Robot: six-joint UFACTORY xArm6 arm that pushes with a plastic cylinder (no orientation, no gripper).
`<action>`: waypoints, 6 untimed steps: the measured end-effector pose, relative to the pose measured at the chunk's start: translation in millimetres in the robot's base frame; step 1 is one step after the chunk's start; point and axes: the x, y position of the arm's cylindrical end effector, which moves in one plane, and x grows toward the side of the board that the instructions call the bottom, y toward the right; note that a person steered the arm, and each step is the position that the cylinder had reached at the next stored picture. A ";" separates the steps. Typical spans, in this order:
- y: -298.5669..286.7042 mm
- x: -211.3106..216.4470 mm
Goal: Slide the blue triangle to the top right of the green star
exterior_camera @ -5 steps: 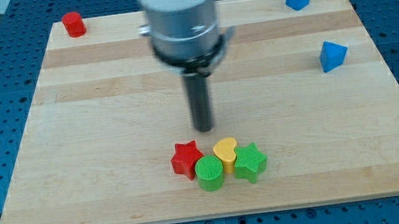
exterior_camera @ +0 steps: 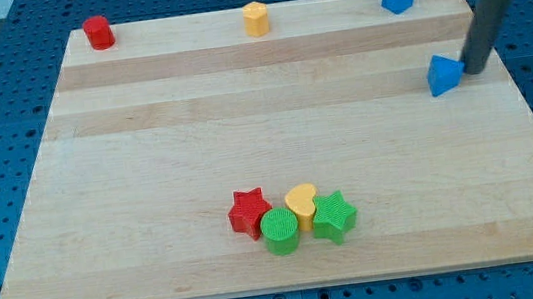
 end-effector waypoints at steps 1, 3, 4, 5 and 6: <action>-36.4 3.0; -69.1 52.5; -74.5 75.7; -91.6 97.8; -118.0 111.8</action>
